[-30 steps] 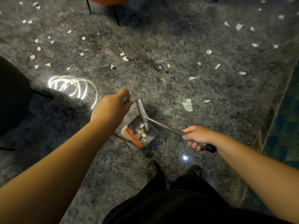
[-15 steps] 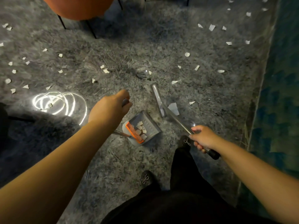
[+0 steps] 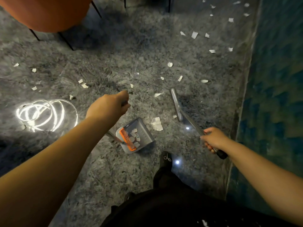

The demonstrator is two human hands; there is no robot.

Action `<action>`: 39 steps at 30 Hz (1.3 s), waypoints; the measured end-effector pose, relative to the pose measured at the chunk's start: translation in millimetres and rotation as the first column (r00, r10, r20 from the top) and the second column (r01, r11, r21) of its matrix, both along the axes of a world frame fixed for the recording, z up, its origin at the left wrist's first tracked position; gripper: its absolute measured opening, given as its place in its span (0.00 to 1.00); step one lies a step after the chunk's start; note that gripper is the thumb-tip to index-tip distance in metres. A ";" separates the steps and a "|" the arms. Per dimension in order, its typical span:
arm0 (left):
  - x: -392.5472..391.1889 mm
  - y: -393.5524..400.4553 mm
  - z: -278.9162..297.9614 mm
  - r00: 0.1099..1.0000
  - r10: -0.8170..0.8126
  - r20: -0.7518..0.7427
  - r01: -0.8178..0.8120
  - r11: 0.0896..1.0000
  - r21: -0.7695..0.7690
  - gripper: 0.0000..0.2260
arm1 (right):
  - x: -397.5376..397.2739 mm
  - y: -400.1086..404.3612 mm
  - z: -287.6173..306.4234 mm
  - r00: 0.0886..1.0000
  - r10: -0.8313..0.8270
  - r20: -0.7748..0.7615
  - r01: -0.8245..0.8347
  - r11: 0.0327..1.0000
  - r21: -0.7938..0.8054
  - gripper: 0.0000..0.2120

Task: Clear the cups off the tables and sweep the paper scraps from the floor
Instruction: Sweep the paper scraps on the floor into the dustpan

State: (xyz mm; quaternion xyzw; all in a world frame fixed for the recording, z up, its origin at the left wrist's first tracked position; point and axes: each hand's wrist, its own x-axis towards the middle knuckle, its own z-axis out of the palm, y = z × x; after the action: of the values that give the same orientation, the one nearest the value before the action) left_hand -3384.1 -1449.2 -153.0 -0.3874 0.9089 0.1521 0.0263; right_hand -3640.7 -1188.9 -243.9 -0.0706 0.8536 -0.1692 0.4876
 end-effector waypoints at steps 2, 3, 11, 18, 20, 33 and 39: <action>-15.5 -7.9 -2.4 1.000 -0.005 0.026 0.005 1.000 -0.005 0.08 | -19.0 -5.7 -2.8 0.999 0.044 -0.020 -0.044 0.999 0.030 0.11; -21.5 -10.1 -3.8 0.999 -0.003 0.033 0.003 1.000 -0.014 0.08 | -27.2 -9.2 -4.2 0.996 0.081 -0.030 -0.080 0.996 0.049 0.12; -48.5 -14.0 -6.5 0.999 0.003 0.047 0.001 0.997 -0.079 0.09 | -47.6 -43.8 -8.0 0.932 0.360 0.033 -0.359 0.910 0.208 0.07; -58.0 -27.9 -5.5 0.999 0.011 0.046 -0.008 0.998 -0.066 0.08 | -3.5 -46.2 -5.9 0.920 0.378 0.106 -0.390 0.911 0.134 0.17; -57.6 -32.9 -6.1 0.999 0.016 0.046 -0.013 0.998 -0.060 0.08 | 8.7 -49.3 -3.7 0.918 0.370 0.146 -0.387 0.915 0.114 0.19; 12.1 -28.9 -10.4 0.999 -0.015 -0.046 0.013 0.999 -0.031 0.09 | 70.4 -46.4 10.8 0.894 0.278 0.352 -0.283 0.958 -0.038 0.19; 42.7 -28.9 -6.6 0.995 0.039 -0.092 -0.041 0.999 -0.018 0.10 | 85.8 -41.7 21.6 0.923 0.272 0.274 -0.268 0.962 -0.052 0.18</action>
State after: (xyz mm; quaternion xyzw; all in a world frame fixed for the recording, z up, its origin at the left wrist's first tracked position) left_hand -3341.4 -1478.1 -159.6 -0.3983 0.9027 0.1611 -0.0222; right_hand -3554.9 -1230.6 -222.3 -0.1661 0.7576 -0.1144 0.6207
